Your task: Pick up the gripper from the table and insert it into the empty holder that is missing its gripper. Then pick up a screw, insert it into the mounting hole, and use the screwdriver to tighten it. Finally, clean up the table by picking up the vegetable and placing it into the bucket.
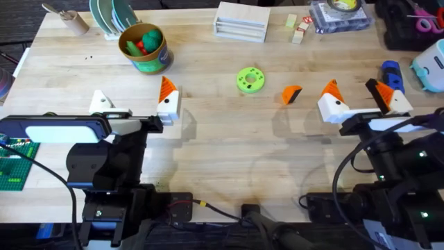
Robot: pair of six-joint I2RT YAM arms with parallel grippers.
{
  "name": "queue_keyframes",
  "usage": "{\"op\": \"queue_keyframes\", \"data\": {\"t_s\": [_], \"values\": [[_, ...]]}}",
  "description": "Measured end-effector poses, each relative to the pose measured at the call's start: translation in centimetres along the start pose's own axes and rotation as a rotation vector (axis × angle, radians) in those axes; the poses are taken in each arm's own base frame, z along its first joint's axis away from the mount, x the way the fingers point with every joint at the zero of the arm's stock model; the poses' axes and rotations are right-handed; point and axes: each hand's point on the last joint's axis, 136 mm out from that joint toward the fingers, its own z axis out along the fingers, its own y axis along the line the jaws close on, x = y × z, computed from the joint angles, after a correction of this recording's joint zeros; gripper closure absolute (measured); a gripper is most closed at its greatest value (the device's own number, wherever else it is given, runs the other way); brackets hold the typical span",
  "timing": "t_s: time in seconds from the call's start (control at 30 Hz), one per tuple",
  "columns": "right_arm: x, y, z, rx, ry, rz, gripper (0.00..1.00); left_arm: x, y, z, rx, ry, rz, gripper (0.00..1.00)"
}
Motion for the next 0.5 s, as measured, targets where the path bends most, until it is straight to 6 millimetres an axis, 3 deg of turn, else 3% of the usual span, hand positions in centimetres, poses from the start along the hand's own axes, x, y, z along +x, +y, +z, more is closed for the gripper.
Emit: {"op": "queue_keyframes", "data": {"t_s": [0.5], "values": [[0.15, -0.01, 0.0, 0.0, 0.006, 0.0, 0.01, -0.01, 0.0, 0.0, 0.0, 0.0, 0.0, 0.008]]}}
